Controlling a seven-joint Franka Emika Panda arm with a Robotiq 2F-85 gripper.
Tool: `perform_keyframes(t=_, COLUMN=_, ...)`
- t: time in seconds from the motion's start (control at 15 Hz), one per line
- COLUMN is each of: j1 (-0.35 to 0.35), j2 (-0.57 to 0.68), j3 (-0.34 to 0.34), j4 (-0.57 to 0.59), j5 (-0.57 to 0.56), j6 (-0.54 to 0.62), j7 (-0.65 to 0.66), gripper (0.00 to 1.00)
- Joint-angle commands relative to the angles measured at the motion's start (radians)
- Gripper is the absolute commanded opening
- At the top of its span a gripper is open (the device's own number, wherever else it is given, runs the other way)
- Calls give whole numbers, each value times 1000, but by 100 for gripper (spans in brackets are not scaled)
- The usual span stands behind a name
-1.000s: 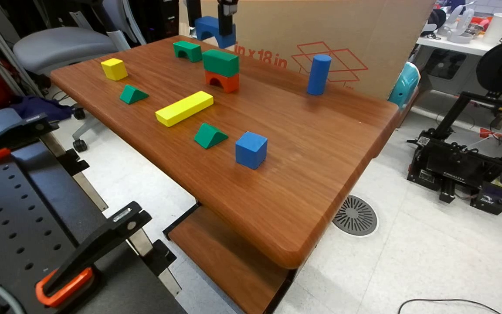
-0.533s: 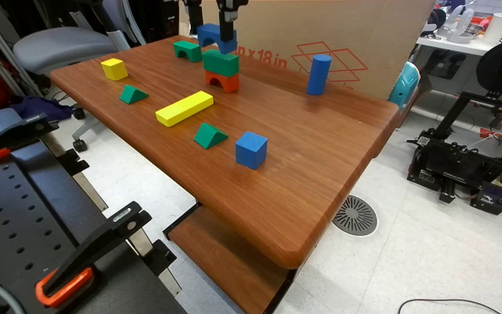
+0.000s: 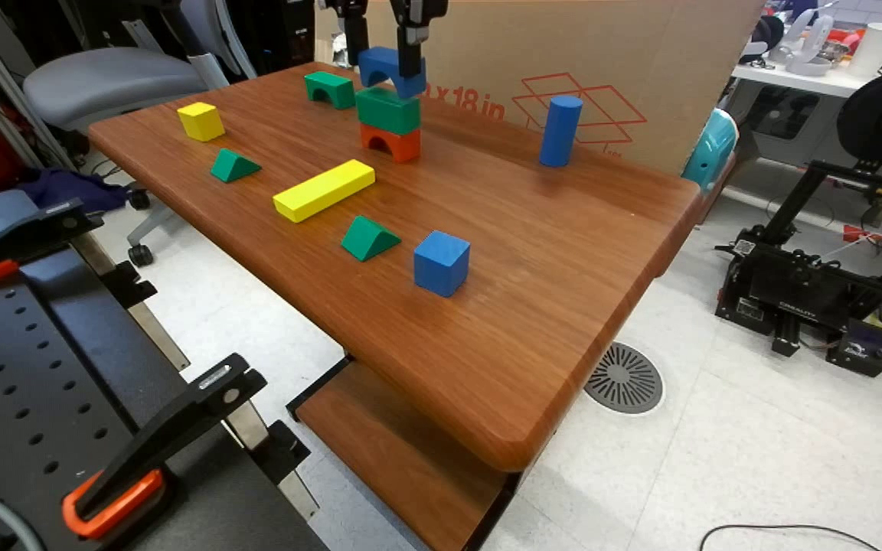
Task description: Pick up the blue block and put it on top of the green and
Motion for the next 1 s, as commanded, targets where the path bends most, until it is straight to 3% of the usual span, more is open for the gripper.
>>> perform_keyframes(t=0.0, j1=14, j2=27, j3=-14, j4=36, j5=-17, j6=-21, j7=17, gripper=42)
perform_keyframes(t=0.93, j1=25, j2=32, j3=-11, j4=39, j5=-13, j6=-29, j7=18, gripper=42)
